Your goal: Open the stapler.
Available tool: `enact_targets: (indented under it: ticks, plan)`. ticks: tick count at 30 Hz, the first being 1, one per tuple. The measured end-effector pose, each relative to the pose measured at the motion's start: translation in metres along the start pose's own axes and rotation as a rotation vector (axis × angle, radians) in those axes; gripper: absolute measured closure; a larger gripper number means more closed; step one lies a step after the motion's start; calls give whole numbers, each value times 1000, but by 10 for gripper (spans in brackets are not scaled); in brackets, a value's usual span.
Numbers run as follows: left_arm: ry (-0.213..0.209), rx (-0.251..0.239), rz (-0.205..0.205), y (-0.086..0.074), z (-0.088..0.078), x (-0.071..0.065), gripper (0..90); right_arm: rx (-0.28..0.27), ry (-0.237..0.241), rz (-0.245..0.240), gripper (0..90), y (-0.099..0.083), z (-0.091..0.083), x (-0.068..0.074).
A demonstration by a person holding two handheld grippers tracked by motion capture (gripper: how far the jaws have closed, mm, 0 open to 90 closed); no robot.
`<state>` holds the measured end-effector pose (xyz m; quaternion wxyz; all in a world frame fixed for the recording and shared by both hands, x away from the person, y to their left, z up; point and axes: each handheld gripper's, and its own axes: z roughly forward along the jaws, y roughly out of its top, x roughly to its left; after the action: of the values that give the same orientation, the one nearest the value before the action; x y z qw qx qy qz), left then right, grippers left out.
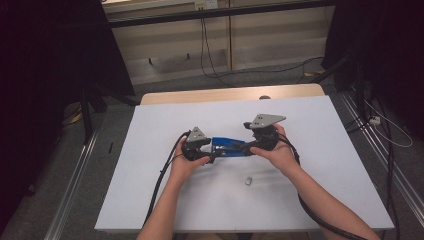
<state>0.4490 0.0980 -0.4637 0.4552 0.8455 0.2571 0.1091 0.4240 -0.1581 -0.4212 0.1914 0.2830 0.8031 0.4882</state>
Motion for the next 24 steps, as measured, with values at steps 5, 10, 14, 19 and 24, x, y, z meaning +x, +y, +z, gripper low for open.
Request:
enact_targets:
  ticks: [5,10,14,19,24]
  plan:
    - [-8,-11,5,0,0,3,398,5,22,-9,202,2,7,0]
    - [-29,-4,-1,0,1,5,449,18,48,-21,233,7,17,-4]
    - [-34,-4,-9,0,1,6,475,20,76,-16,268,11,24,-6]
    - [-36,-2,-11,0,1,7,476,44,124,-47,325,17,38,-4]
    - [-40,-1,-17,0,1,7,476,64,156,-55,376,17,48,-1]
